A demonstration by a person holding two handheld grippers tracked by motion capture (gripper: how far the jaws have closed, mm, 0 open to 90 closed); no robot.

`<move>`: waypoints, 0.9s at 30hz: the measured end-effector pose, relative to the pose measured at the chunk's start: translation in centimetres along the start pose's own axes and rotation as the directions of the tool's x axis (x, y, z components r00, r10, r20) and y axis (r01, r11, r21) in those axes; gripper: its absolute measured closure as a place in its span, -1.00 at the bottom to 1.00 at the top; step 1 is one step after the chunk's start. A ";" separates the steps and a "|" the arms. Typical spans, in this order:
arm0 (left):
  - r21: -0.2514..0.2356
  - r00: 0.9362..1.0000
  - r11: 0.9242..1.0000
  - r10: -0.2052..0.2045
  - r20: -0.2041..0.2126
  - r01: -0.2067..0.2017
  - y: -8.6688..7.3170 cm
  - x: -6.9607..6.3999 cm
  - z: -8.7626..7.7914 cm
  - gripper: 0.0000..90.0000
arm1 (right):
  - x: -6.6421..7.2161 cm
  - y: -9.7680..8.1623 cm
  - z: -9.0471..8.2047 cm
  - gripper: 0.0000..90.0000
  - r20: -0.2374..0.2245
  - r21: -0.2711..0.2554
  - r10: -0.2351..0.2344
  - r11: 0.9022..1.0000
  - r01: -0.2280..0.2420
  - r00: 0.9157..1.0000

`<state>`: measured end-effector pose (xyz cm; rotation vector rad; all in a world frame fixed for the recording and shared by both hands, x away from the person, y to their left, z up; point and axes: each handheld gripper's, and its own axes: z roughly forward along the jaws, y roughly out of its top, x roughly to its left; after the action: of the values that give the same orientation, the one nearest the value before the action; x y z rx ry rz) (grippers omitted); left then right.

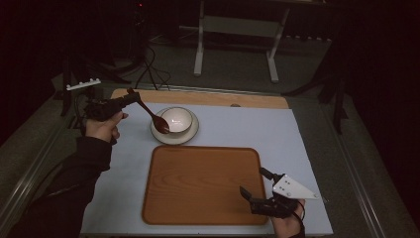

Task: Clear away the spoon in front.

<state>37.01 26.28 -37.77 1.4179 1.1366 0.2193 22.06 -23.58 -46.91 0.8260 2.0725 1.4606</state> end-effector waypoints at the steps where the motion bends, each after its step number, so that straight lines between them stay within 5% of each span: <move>1: 0.012 1.000 1.000 0.015 0.006 -0.015 -0.1 -0.2 -0.1 0.88 | 0.0 0.0 0.0 -0.71 -0.001 0.001 0.002 1.000 -0.002 1.000; 6: 0.073 0.995 0.995 0.065 0.080 -0.071 -0.7 -1.2 -0.4 0.88 | 0.0 0.0 0.0 -0.71 -0.002 0.000 0.001 1.000 -0.001 1.000; 11: 0.115 0.991 0.990 0.068 0.119 -0.082 -1.3 -1.8 -0.4 0.88 | 0.0 0.0 0.0 -0.71 -0.003 0.003 0.005 1.000 -0.005 1.000; 21: 0.209 0.973 0.967 0.099 0.210 -0.143 -3.3 -1.9 -0.5 0.88 | 0.0 0.0 0.1 -0.71 -0.007 0.005 0.008 1.000 -0.008 1.000; 25: 0.269 0.960 0.945 0.113 0.257 -0.184 -4.2 -2.4 -0.1 0.88 | 0.0 -0.1 0.2 -0.71 -0.012 0.009 0.013 1.000 -0.013 1.000; 26: 0.269 0.960 0.945 0.113 0.257 -0.184 -4.2 -2.4 -0.1 0.88 | -0.1 -0.1 0.2 -0.71 -0.013 0.009 0.012 1.000 -0.012 1.000; 27: 0.298 0.953 0.932 0.122 0.278 -0.206 -4.6 -2.7 0.1 0.88 | -0.1 0.0 0.2 -0.71 -0.012 0.008 0.011 1.000 -0.010 1.000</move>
<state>33.52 23.21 -40.41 1.7809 0.8652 -0.0375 22.23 -23.51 -47.02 0.8341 2.0868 1.4678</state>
